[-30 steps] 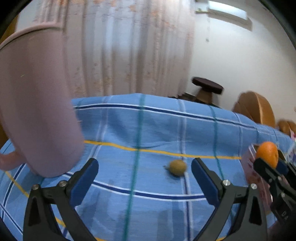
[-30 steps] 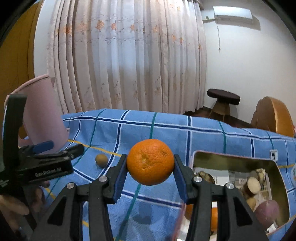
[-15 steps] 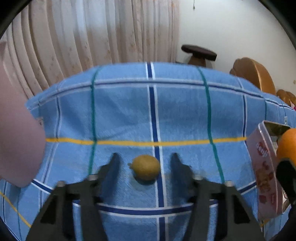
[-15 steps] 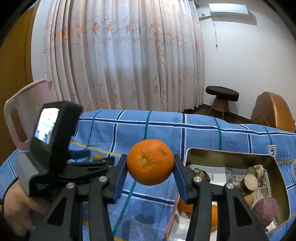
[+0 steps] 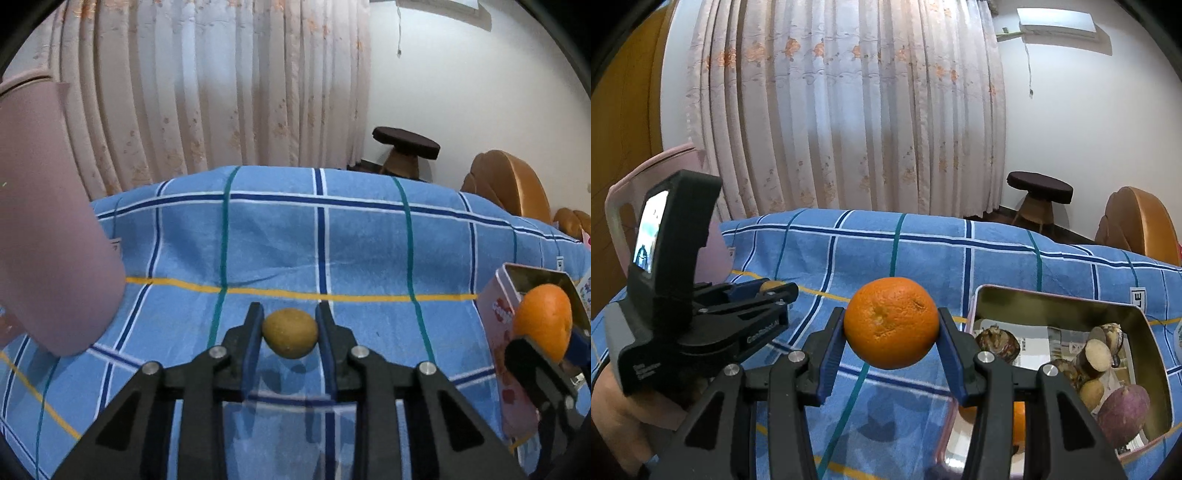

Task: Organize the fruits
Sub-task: 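Carry the kiwi and orange over the tin and release both inside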

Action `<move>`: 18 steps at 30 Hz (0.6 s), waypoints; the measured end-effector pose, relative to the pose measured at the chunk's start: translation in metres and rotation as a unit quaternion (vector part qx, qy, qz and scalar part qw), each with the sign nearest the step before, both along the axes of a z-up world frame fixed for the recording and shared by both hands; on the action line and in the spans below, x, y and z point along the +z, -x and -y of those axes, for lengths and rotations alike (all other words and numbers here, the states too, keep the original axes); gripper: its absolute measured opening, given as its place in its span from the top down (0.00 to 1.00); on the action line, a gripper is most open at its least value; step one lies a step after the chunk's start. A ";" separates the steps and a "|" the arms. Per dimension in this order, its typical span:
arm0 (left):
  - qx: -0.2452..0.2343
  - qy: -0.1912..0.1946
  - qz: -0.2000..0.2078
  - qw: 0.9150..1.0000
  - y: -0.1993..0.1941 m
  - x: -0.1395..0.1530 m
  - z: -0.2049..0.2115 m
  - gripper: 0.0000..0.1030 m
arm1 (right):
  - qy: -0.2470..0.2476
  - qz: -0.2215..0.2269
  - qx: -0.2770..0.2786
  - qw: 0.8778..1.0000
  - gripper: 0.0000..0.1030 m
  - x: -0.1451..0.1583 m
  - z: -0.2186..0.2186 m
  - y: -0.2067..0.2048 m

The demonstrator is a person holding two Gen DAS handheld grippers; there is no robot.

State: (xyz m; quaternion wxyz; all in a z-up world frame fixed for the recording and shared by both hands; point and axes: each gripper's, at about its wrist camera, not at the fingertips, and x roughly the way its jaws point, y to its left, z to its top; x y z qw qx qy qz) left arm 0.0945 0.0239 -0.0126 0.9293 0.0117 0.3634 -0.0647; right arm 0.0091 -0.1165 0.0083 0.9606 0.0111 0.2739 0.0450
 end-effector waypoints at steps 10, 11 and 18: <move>0.001 0.011 0.006 1.000 0.040 0.004 0.010 0.71 | 0.009 0.002 -0.004 1.000 0.52 0.003 0.012 0.033; -0.001 0.012 0.009 1.000 0.045 0.004 0.009 0.71 | 0.008 0.002 -0.006 1.000 0.52 0.003 0.016 0.037; -0.034 0.016 0.030 0.999 0.071 0.016 0.043 0.71 | 0.011 0.008 -0.025 1.000 0.51 0.005 0.049 0.063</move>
